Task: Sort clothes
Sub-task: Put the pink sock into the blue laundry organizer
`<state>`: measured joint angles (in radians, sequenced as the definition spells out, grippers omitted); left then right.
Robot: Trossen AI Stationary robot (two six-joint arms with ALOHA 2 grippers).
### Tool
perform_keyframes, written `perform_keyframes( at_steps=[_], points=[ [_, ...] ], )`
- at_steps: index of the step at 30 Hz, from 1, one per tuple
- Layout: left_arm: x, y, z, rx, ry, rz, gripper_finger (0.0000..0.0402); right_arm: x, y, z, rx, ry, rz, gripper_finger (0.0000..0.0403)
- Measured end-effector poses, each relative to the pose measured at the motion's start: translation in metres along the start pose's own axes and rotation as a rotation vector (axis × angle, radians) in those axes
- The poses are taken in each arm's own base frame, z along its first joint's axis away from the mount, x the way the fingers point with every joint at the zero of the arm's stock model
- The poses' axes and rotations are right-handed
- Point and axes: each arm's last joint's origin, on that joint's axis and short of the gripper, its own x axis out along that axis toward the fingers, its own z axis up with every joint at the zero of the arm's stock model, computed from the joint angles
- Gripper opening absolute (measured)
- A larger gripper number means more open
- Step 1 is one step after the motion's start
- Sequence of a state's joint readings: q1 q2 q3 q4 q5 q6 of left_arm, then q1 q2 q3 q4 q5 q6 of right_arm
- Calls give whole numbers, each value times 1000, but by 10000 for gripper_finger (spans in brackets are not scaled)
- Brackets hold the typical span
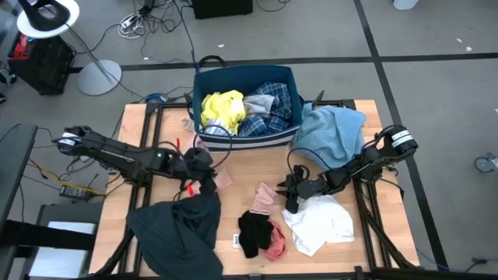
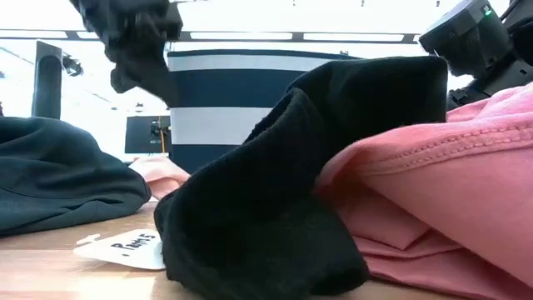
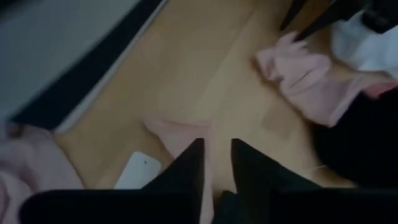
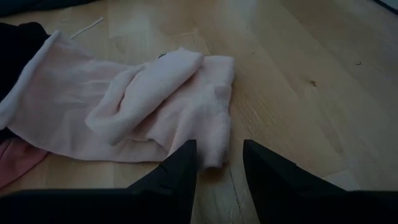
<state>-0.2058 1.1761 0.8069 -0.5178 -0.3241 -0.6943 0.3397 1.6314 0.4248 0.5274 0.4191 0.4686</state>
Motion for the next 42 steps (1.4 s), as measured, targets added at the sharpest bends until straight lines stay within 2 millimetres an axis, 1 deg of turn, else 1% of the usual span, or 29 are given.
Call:
perform_keyframes(
  at_steps=[3, 6, 11, 13, 15, 17, 18, 19, 20, 21, 23, 26, 30, 33, 37, 42],
  points=[
    [15, 3, -12, -27, 13, 2, 123, 0, 0, 0, 0, 0, 0, 132],
    [32, 8, -25, -13, 24, 29, 149, 0, 0, 0, -1, 0, 0, 132],
    [59, 15, -48, 14, 100, 97, 160, 0, 0, 0, 0, 0, 0, 132],
    [68, 15, -54, -4, 132, 107, 159, 0, 0, 0, 0, 0, 0, 132],
    [74, 14, -55, -38, 146, 126, 143, 0, 0, 0, 0, -1, 1, 132],
    [76, 11, -52, -16, 142, 118, 98, 0, 0, 0, 0, 0, 1, 132],
    [75, 7, -48, 6, 128, 101, 64, 0, 0, 0, 0, 0, 1, 132],
    [72, 2, -43, 28, 107, 81, 34, 0, 0, 0, 0, -1, 0, 132],
    [68, -2, -36, 42, 82, 63, 19, 0, 0, 0, 0, -1, 1, 132],
    [64, -6, -28, 49, 55, 49, 13, 0, 0, 0, 0, -1, 0, 132],
    [54, -16, -11, 76, -4, 8, 6, 0, 0, 0, 0, -1, 1, 132],
    [32, -31, 20, 134, -111, -52, 4, 0, 0, 0, 0, -1, 1, 132],
    [-7, -46, 64, 212, -244, -56, 2, 0, 0, 0, 0, 0, 0, 132],
    [-40, -50, 99, 260, -339, -11, 2, 0, 0, 0, 1, -1, 1, 132],
    [-81, -47, 143, 315, -486, 48, 1, 0, 0, 0, 2, -3, 2, 132],
    [-120, -23, 189, 341, -648, 152, 1, 0, 0, 0, -1, 1, 0, 132]
  ],
)
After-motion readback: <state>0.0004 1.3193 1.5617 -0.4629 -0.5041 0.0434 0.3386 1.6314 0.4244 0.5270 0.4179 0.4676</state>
